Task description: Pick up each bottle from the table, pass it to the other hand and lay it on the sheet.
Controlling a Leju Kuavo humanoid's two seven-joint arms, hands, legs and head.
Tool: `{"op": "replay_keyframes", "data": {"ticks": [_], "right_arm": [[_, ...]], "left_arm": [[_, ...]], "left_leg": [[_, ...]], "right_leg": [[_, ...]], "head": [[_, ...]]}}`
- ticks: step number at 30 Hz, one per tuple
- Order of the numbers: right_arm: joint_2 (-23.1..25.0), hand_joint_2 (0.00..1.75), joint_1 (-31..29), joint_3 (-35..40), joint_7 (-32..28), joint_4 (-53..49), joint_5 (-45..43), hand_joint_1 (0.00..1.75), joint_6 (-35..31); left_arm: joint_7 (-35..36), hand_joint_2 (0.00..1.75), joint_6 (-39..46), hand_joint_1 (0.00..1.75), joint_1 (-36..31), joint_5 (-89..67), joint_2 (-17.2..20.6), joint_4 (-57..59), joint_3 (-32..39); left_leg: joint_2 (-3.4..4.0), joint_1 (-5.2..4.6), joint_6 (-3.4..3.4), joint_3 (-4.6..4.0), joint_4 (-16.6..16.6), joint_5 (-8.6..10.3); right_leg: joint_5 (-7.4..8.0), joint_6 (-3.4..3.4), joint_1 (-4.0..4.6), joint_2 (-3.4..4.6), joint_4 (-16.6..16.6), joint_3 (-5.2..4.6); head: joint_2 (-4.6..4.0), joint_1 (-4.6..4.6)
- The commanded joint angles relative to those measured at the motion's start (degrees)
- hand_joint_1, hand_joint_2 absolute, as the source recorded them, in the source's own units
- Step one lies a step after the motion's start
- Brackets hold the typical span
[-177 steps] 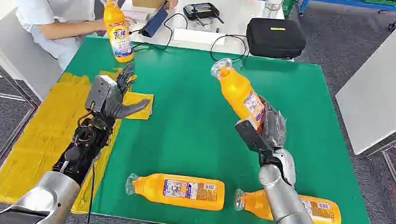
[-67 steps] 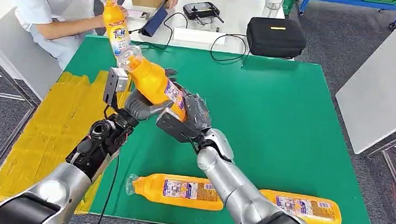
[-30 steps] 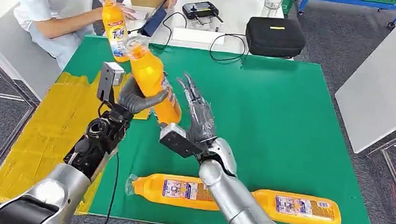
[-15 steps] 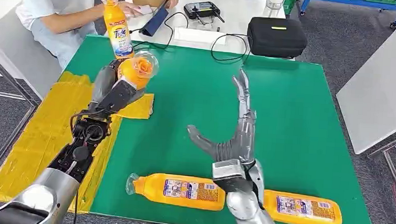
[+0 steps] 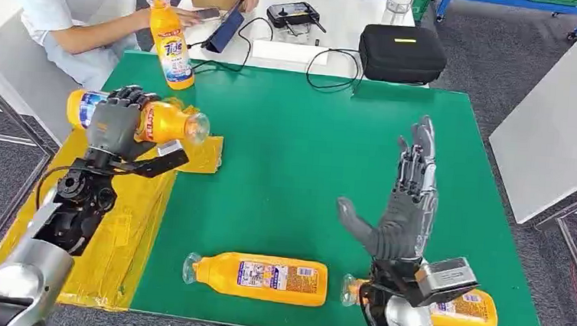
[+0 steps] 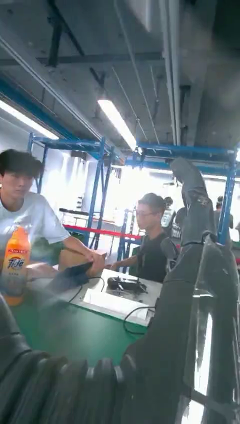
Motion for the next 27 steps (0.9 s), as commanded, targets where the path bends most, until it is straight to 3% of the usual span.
{"op": "replay_keyframes", "data": {"ticks": [1, 16, 27], "right_arm": [[-1.81, 1.75, -2.09, -2.14, 0.09, 0.85, -1.51, 0.00, 1.27], [-2.01, 1.75, -3.84, -1.63, 0.88, 2.31, -2.34, 0.00, 1.81], [-1.96, 1.75, -6.80, -0.83, 1.77, 6.06, -2.77, 0.00, 2.96]], "left_arm": [[-0.22, 1.75, -1.91, 1.75, -4.37, -1.37, 4.87, 12.26, -0.72], [-1.58, 1.75, -2.18, 1.75, -3.96, -1.45, 6.23, 15.26, -0.35], [-9.40, 1.75, -3.01, 1.75, -1.42, 3.22, 7.18, 17.85, 2.69]], "left_leg": [[-0.02, 0.03, -0.05, 0.26, 0.00, -0.11], [-0.02, 0.02, -0.03, 0.07, -0.01, -0.02], [0.08, 0.02, -0.05, 0.30, -0.06, -0.10]], "right_leg": [[-0.09, -0.09, -0.01, 0.26, -0.01, 0.25], [-0.02, -0.04, -0.01, 0.10, -0.01, 0.09], [-0.05, -0.07, -0.02, 0.36, -0.05, 0.30]], "head": [[0.00, 0.02], [0.00, 0.00], [0.00, 0.00]]}}
